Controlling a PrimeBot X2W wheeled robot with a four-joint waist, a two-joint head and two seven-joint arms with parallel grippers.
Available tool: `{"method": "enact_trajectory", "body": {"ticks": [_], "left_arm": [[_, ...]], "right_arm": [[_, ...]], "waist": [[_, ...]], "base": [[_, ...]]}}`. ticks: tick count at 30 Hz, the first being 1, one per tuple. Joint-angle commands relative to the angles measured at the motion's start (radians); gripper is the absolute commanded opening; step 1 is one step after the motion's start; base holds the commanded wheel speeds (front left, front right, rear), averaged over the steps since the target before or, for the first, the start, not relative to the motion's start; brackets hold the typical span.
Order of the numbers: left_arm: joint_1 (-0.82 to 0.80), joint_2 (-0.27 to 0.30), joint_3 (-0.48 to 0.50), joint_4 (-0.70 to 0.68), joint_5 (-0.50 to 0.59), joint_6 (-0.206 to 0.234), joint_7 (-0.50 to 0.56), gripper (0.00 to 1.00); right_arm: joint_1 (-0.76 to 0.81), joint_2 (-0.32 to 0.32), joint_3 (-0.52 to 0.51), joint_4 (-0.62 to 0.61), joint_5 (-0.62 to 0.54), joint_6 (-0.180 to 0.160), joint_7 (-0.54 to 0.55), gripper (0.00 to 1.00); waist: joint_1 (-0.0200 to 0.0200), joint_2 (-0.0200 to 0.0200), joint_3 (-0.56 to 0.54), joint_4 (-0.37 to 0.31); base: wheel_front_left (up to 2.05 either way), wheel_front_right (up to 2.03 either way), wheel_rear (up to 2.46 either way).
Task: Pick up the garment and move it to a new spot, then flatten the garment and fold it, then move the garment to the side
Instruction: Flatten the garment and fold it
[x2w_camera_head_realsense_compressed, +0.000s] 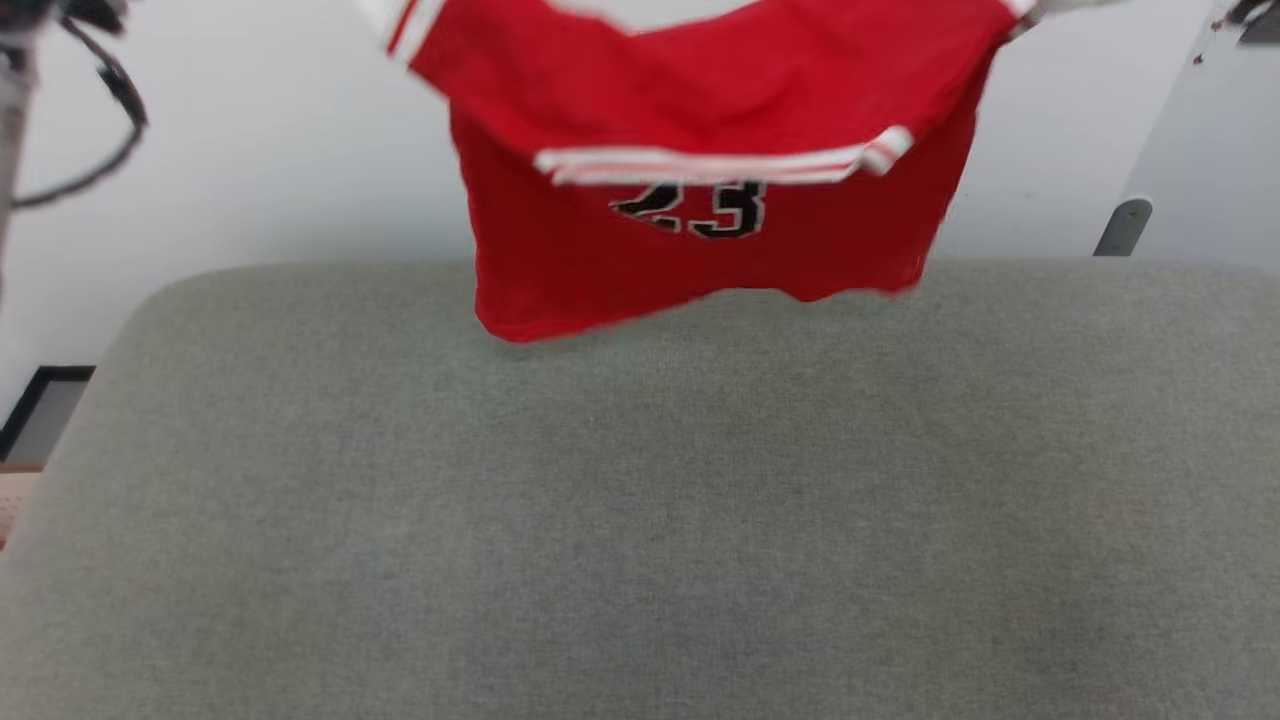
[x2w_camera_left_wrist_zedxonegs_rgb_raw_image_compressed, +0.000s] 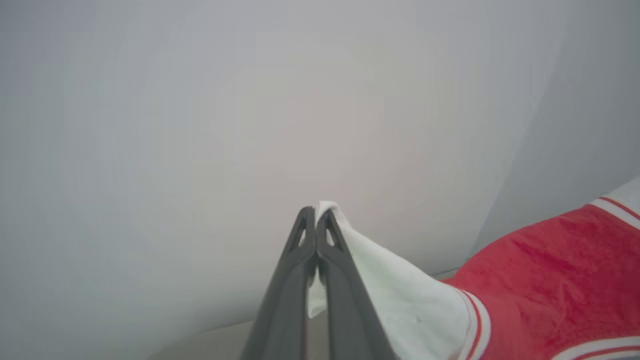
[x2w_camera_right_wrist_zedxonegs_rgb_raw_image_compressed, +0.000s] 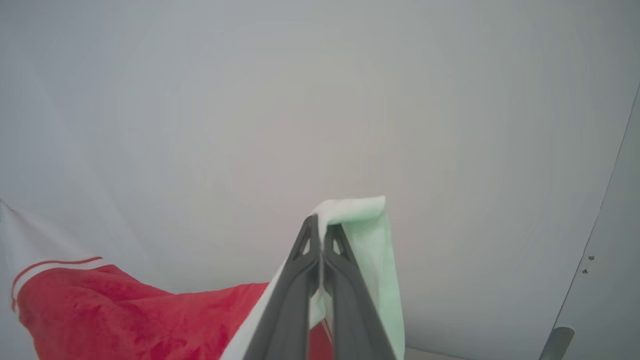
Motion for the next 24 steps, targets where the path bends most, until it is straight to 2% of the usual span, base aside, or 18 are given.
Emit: {"method": "enact_trajectory", "body": {"ticks": [1,6,11,13,15,17,20,22,24], "left_arm": [[-0.019,-0.001,0.004,0.009,-0.005,0.003,0.006,0.00],[-0.074,0.008,0.005,0.017,0.001,0.010,0.031,0.00],[-0.134,0.017,0.014,0.002,0.019,0.033,0.017,0.00],[-0.156,0.004,0.005,0.010,0.046,0.043,-0.028,0.00],[-0.187,-0.025,0.004,0.035,0.071,0.057,-0.094,0.00],[-0.235,-0.052,0.020,0.066,0.099,0.073,-0.213,0.00],[-0.330,-0.085,0.044,0.103,0.131,0.081,-0.386,0.00],[-0.400,-0.099,0.054,0.107,0.157,0.064,-0.489,0.00],[-0.443,-0.106,0.061,0.115,0.165,0.040,-0.566,0.00]], "right_arm": [[-0.027,-0.009,0.001,0.018,0.013,0.003,-0.005,0.00],[-0.117,-0.034,-0.016,0.084,0.008,0.003,-0.003,0.00],[-0.229,-0.039,-0.018,0.125,-0.056,0.003,-0.060,0.00],[-0.262,-0.037,0.009,0.145,-0.111,0.003,-0.133,0.00],[-0.304,-0.030,0.026,0.168,-0.170,0.003,-0.253,0.00],[-0.345,-0.012,0.032,0.199,-0.223,0.003,-0.413,0.00],[-0.435,-0.018,0.046,0.236,-0.337,0.002,-0.655,0.00],[-0.499,-0.033,0.056,0.263,-0.404,0.001,-0.763,0.00],[-0.544,-0.046,0.076,0.268,-0.469,0.001,-0.812,0.00]], "waist": [[-0.0001,0.0000,0.005,0.003],[-0.0001,0.0000,0.092,0.005],[-0.0001,0.0000,0.285,-0.002],[-0.0001,0.0000,0.363,-0.001],[-0.0001,0.0000,0.434,0.007],[-0.0001,0.0000,0.490,0.007],[-0.0001,0.0000,0.565,0.015],[-0.0001,0.0000,0.629,0.029],[-0.0001,0.0000,0.692,0.045]], "base": [[0.00,0.00,0.00],[0.00,0.00,0.00],[0.00,0.00,0.00],[0.00,0.00,0.00],[0.00,0.00,0.00],[0.00,0.00,0.00],[0.00,0.00,0.00],[0.00,0.00,0.00],[0.00,0.00,0.00]]}}
